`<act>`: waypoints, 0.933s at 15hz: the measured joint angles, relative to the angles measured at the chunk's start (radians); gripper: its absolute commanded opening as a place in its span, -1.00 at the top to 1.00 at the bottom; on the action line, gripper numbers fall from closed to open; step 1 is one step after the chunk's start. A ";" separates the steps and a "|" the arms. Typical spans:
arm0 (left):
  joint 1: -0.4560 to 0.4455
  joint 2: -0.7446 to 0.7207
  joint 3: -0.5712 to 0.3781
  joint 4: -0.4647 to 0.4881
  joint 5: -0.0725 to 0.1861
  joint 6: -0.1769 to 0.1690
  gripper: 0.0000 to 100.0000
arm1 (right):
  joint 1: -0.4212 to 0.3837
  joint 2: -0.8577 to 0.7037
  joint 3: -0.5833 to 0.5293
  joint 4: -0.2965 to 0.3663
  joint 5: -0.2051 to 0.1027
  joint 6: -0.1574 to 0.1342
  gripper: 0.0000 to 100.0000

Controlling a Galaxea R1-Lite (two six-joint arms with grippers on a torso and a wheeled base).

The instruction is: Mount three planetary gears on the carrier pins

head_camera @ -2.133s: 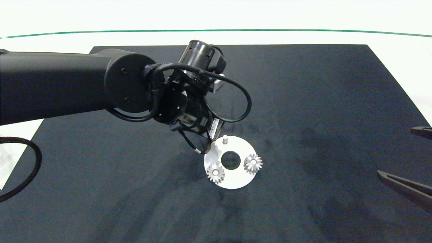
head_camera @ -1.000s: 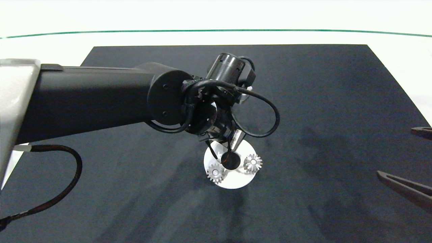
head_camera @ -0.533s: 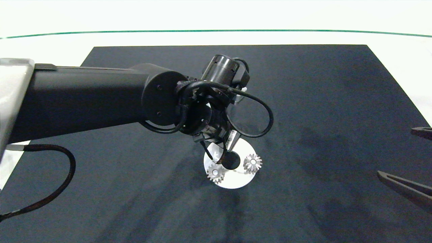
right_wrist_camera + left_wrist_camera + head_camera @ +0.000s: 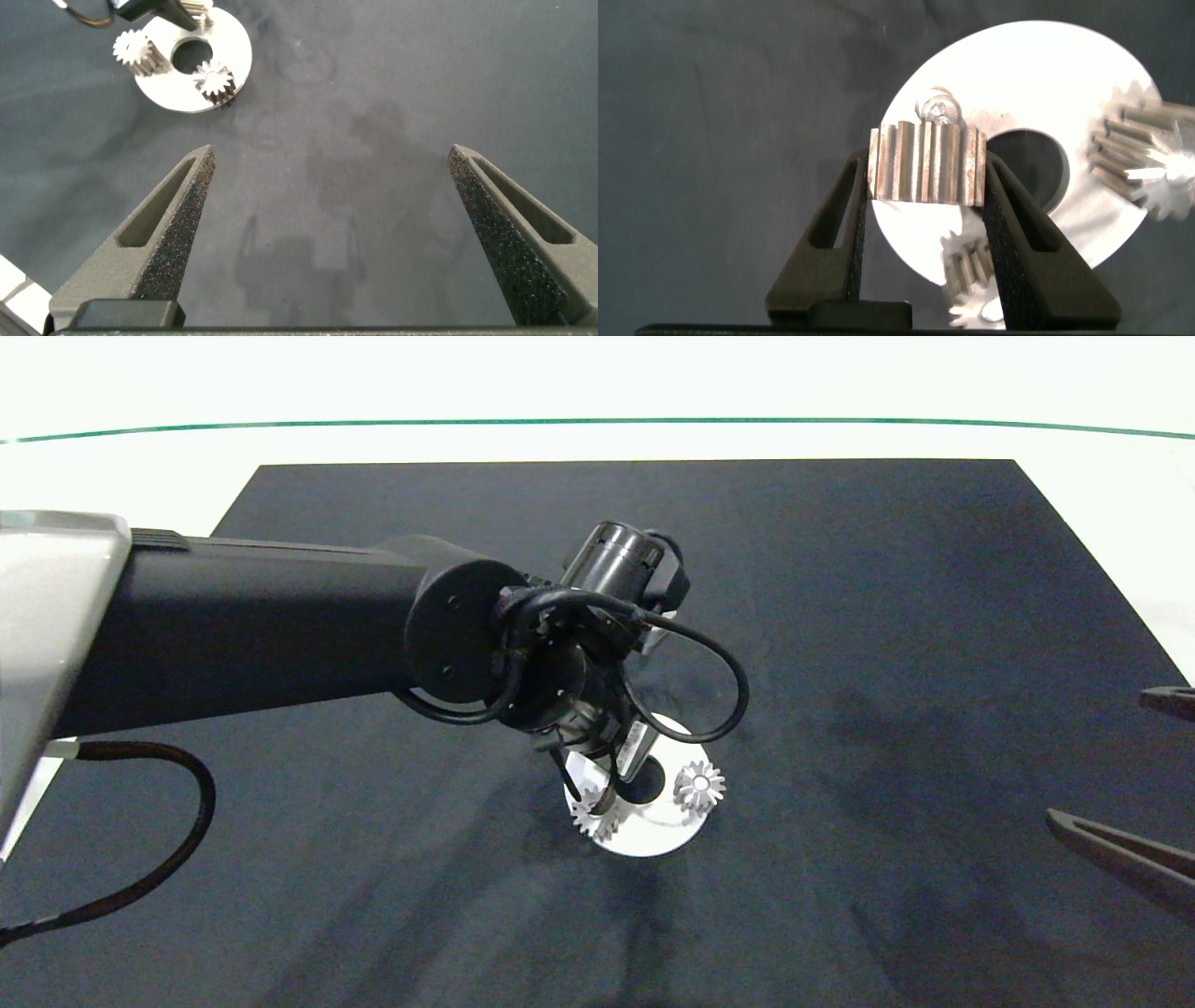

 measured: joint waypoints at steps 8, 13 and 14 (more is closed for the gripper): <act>-0.013 0.001 -0.024 -0.004 0.000 0.013 0.56 | 0.000 0.000 0.000 0.000 0.000 0.000 -1.00; -0.021 0.008 -0.086 0.038 0.001 0.066 0.56 | 0.000 0.000 0.000 -0.001 0.000 0.000 -1.00; -0.021 0.009 -0.104 0.069 0.000 0.066 0.56 | 0.000 0.000 0.000 -0.001 0.000 0.000 -1.00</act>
